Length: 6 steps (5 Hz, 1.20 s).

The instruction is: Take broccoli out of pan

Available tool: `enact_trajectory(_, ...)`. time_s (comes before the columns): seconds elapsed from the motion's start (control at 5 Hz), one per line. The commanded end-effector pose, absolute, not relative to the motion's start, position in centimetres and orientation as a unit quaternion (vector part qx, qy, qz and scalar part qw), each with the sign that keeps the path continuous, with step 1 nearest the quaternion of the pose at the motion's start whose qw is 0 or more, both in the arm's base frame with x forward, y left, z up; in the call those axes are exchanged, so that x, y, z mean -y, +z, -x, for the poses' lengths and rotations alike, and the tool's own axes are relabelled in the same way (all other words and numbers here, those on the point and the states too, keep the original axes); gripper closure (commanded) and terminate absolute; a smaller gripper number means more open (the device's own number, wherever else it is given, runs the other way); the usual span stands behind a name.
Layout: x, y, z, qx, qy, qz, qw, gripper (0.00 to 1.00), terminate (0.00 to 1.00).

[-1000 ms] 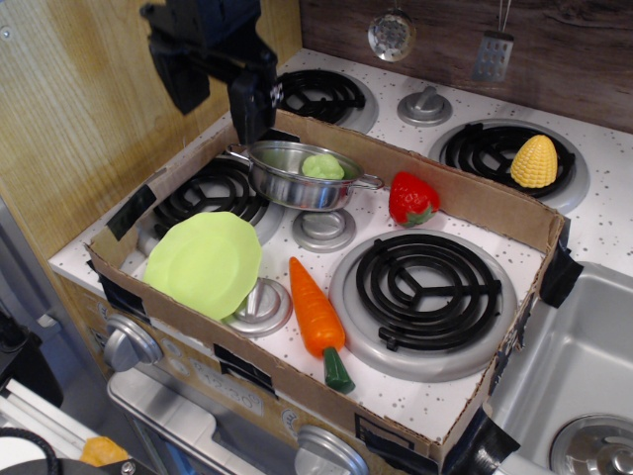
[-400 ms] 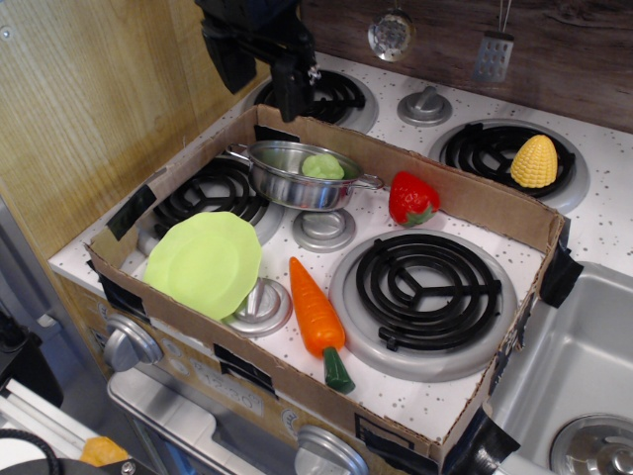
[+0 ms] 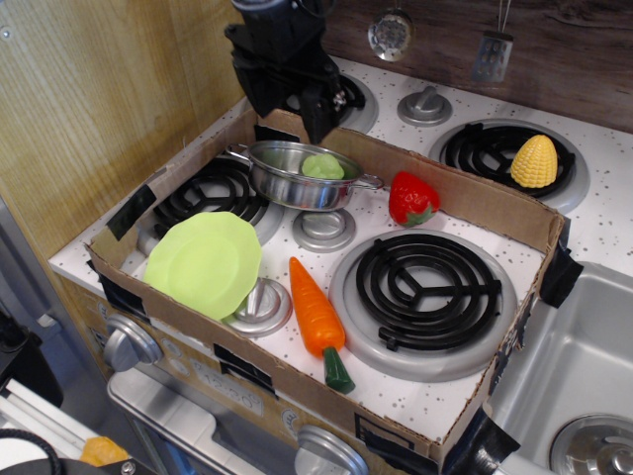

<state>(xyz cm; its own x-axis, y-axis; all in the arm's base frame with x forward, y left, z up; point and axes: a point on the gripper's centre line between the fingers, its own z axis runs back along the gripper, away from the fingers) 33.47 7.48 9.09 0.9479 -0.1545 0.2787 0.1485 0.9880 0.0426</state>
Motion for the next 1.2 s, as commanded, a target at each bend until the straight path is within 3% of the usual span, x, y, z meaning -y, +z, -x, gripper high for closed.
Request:
enact_trajectory(0.0, -7.2, 7.7, -35.0, 0.155, -0.081, -0.002, 0.985, 0.00, 0.00)
enact_trajectory(0.4, -7.0, 5.6, -35.3, 0.132, -0.070, 0.027, 0.988, 0.00, 0.00)
enact_trajectory(1.0, -7.5, 3.9, -36.3, 0.131, -0.082, 0.036, 0.987, 0.00, 0.00)
